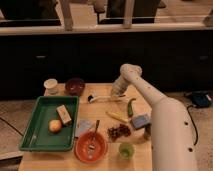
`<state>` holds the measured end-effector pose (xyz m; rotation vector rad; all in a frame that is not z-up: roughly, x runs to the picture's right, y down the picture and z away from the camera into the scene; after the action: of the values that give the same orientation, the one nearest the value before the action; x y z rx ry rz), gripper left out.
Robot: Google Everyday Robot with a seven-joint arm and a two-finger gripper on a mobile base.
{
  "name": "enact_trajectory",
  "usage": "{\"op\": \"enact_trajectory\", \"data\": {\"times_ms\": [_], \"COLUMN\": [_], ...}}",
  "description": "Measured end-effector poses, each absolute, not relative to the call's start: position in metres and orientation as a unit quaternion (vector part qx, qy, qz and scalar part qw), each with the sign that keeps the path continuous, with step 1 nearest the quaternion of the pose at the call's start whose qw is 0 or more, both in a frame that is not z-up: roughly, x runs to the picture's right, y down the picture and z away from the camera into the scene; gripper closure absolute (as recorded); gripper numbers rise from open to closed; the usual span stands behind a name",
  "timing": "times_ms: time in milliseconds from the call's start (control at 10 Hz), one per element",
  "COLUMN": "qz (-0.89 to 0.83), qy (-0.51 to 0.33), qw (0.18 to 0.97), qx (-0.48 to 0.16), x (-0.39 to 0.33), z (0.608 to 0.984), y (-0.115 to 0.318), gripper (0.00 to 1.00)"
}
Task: Place brush in table surface
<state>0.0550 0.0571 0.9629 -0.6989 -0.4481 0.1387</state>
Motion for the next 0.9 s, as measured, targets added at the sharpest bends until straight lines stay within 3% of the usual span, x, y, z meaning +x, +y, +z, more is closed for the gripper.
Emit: {"op": "enact_trajectory", "data": {"times_ms": [900], "qz": [0.075], "qy": [-0.241], "qw": [0.915], "qx": [-0.314], "x": [0.059], "z": [0.943], "y": [0.019], "gripper": [1.00]}}
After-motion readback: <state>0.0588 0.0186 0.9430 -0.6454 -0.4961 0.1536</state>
